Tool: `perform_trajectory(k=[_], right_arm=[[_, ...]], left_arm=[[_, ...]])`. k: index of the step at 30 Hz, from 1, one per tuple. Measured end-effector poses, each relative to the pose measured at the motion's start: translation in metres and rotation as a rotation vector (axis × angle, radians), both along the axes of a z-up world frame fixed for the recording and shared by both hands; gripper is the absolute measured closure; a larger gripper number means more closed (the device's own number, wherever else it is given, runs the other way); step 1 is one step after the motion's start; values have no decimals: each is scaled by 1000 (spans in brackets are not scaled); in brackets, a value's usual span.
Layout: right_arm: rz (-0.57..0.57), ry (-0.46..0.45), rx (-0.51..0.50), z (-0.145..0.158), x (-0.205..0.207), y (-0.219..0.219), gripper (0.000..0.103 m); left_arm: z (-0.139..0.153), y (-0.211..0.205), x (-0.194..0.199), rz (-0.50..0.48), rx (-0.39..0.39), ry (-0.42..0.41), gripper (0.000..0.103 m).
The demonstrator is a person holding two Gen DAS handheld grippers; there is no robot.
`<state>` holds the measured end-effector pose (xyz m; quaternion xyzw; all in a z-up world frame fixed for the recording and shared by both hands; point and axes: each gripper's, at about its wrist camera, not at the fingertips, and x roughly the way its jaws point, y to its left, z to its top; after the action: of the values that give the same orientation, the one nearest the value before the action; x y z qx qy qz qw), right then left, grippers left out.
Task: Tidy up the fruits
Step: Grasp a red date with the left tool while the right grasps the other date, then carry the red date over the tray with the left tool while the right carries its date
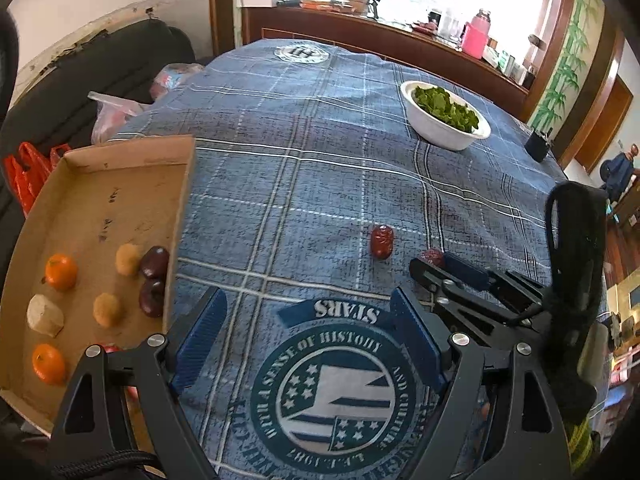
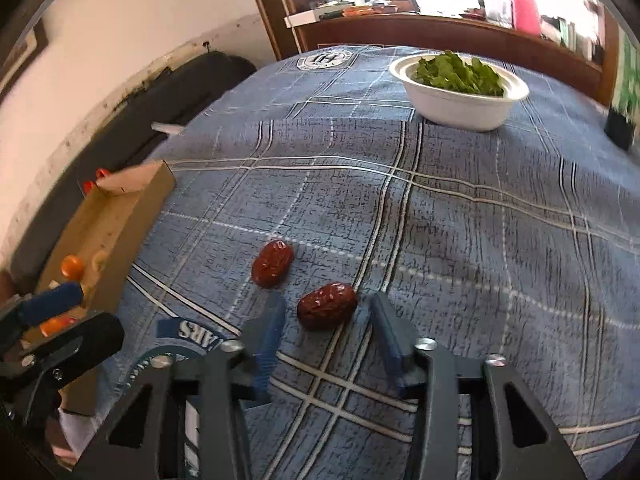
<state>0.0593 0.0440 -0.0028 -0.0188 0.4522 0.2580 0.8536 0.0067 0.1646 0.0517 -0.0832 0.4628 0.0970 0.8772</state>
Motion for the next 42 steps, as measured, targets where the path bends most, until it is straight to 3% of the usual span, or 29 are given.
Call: perform_trajectory(k=[8,12,13,14,15,16,18,32,42], right_arm=[[-132,1,122,21,-22,-65,71],[-165,22,154,24,-32,-87,71],[-166,22,159,25,-35,-90,71],[-166,22,163,26,-38,-92,71],[-163,20,165,28,-40,-93,71],[-158,17,169,30,-42,-94,71],[-149,7,175,35,-48,-93,71],[-90,-19,187,50,-65,-66,71],[-28,-34,181,59,-76,-36,71]], left_arm=[[-21,-20,47,-57,-49,59,19],[-39,-34,74,-59,-19,103,20],[-44,-35,78,-54,-11,121,32],[-51,-36,82,-46,-8,150,51],[-51,-37,81,-37,26,134,54],[-50,-40,80,-42,41,124,77],[-47,-40,77,-49,35,125,85],[-8,-10,10,50,139,1,86],[14,24,-18,139,186,-61,85]])
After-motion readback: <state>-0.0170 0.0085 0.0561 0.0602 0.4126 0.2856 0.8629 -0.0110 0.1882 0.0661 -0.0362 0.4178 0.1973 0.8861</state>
